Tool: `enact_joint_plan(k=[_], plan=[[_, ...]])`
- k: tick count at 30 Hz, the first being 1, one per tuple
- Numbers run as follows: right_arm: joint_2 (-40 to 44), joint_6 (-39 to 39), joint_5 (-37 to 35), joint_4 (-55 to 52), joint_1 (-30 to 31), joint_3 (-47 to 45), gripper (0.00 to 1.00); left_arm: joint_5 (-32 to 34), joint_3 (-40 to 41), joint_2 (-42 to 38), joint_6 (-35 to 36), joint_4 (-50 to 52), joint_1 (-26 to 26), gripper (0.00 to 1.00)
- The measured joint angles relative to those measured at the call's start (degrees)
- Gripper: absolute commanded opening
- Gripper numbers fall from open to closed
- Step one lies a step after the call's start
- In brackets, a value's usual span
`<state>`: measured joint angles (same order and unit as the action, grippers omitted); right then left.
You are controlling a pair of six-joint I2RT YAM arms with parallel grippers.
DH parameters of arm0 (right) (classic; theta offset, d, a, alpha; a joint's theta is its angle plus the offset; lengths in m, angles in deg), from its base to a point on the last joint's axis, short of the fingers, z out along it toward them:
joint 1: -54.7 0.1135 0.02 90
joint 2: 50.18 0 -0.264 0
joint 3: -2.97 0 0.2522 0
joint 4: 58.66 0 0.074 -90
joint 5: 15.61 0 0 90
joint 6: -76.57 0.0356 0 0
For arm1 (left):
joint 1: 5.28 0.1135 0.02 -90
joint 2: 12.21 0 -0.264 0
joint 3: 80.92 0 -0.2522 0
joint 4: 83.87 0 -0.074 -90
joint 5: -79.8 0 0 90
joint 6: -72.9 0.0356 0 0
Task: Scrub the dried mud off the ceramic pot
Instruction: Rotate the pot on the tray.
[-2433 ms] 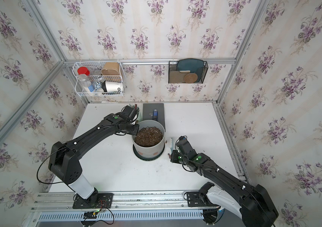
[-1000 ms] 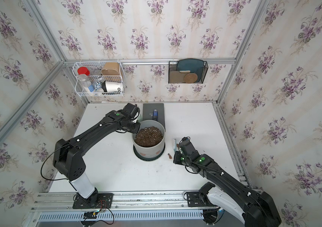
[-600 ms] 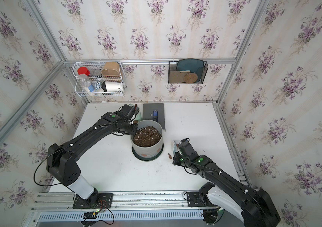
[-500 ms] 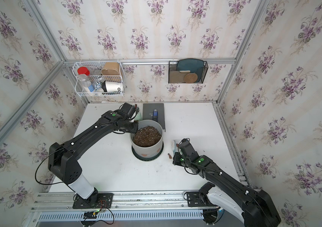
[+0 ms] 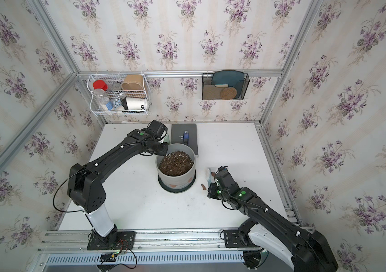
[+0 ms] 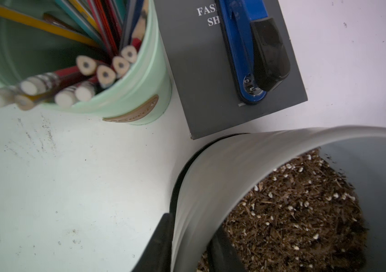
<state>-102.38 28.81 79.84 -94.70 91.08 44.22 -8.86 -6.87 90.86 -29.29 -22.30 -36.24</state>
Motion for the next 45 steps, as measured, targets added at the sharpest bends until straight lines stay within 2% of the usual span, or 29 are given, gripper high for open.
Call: enact_joint_plan(k=[2, 5, 9, 14, 18, 24, 35, 36, 37, 45], plan=[[-0.28, 0.00, 0.00, 0.07, 0.00, -0.20, 0.00, -0.22, 0.20, -0.76, 0.22, 2.21, -0.04, 0.18], [-0.92, 0.09, 0.24, 0.15, 0.00, -0.28, 0.00, -1.60, 0.57, -2.34, -1.20, 3.04, -0.15, 0.26], [-1.57, 1.27, 1.92, 1.38, 0.00, -0.39, 0.00, -3.41, 2.64, -4.70, -2.14, 1.75, 0.13, 0.31], [-2.19, 1.79, 2.91, 2.95, 0.00, -0.39, 0.00, -4.00, 2.62, -3.34, -2.78, 1.42, 0.20, 0.40], [-2.32, 2.32, 2.89, 2.91, 0.00, -0.42, 0.00, -4.00, 0.55, -1.31, -2.49, 1.16, 0.59, 0.41], [-2.32, 2.32, 2.64, 2.75, 0.00, -1.60, 0.00, -3.48, -1.73, 1.44, -1.38, 0.13, 0.57, 0.36], [-3.26, 2.25, 1.38, 2.60, 0.00, -1.90, 0.00, -3.30, 2.12, -0.59, 0.90, -0.39, 0.46, 0.10], [-3.41, 2.21, 1.20, 2.40, 0.00, -1.64, 0.00, -2.34, -2.93, -1.11, -0.59, -0.07, 0.42, 0.09], [-3.65, 2.05, 0.96, 2.25, -0.02, -1.29, 0.00, -1.84, 3.02, -1.38, -0.81, -0.02, 0.50, 0.07], [-6.05, 0.90, 0.61, 2.97, -0.02, 0.37, 0.00, -1.84, 6.43, -4.13, -3.63, -1.09, 0.46, 0.02]])
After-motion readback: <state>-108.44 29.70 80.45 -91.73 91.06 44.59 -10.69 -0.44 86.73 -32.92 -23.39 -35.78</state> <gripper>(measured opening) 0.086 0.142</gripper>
